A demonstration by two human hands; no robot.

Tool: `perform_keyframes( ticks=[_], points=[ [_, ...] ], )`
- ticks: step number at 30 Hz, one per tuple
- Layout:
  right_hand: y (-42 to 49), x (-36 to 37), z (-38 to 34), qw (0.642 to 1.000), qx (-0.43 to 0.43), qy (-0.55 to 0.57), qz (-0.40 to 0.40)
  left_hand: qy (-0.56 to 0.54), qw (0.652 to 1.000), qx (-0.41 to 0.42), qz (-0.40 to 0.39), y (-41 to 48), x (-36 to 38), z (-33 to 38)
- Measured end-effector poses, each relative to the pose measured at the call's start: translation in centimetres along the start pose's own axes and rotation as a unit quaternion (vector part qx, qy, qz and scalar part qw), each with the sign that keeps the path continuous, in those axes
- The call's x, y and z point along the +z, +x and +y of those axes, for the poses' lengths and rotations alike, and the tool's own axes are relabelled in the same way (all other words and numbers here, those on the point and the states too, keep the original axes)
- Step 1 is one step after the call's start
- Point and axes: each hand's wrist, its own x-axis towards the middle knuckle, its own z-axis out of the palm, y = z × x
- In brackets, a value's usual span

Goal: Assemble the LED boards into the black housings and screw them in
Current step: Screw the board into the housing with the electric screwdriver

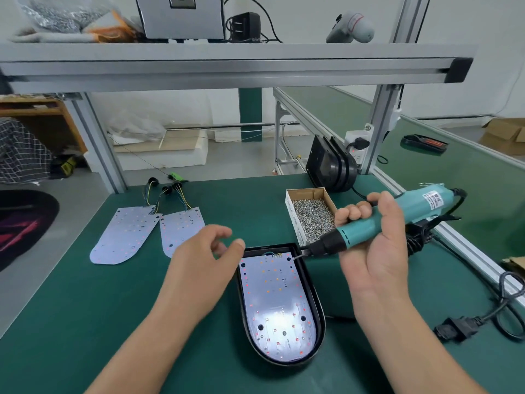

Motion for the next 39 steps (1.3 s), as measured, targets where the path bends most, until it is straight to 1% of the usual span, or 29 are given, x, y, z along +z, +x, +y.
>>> perform_keyframes(
  ticks=[2,4,6,10,15,21,31,34,39],
  points=[
    [0.4,-0.3,0.1,1.000,-0.008,-0.025,0.007,0.057,0.996,-0.030,-0.056,0.4,0.3,-1.0],
    [0.8,-0.6,0.3,0.999,-0.013,-0.049,0.010,0.079,0.989,-0.039,-0.118,0.3,1.1,-1.7],
    [1.1,-0.9,0.5,0.997,-0.018,-0.069,0.007,0.064,0.986,-0.043,-0.148,0.3,1.7,-2.1],
    [1.4,-1.2,0.9,0.994,-0.027,-0.108,-0.012,-0.017,0.985,-0.054,-0.166,0.7,2.3,-2.1],
    [1.5,-1.1,1.4,0.989,-0.032,-0.141,-0.032,-0.060,0.982,-0.068,-0.165,0.5,2.7,-2.0],
    [1.2,-1.0,1.6,0.984,-0.034,-0.164,-0.056,-0.055,0.983,-0.073,-0.162,0.5,2.7,-1.9],
    [0.4,-0.2,1.4,0.972,-0.040,-0.207,-0.102,-0.048,0.985,-0.060,-0.156,0.5,2.9,-1.6],
    [0.0,0.0,1.4,0.966,-0.046,-0.220,-0.130,-0.047,0.985,-0.063,-0.156,0.5,2.9,-1.6],
    [-0.5,0.3,1.7,0.945,-0.057,-0.252,-0.202,-0.046,0.984,-0.069,-0.158,0.5,3.1,-1.8]
  ],
)
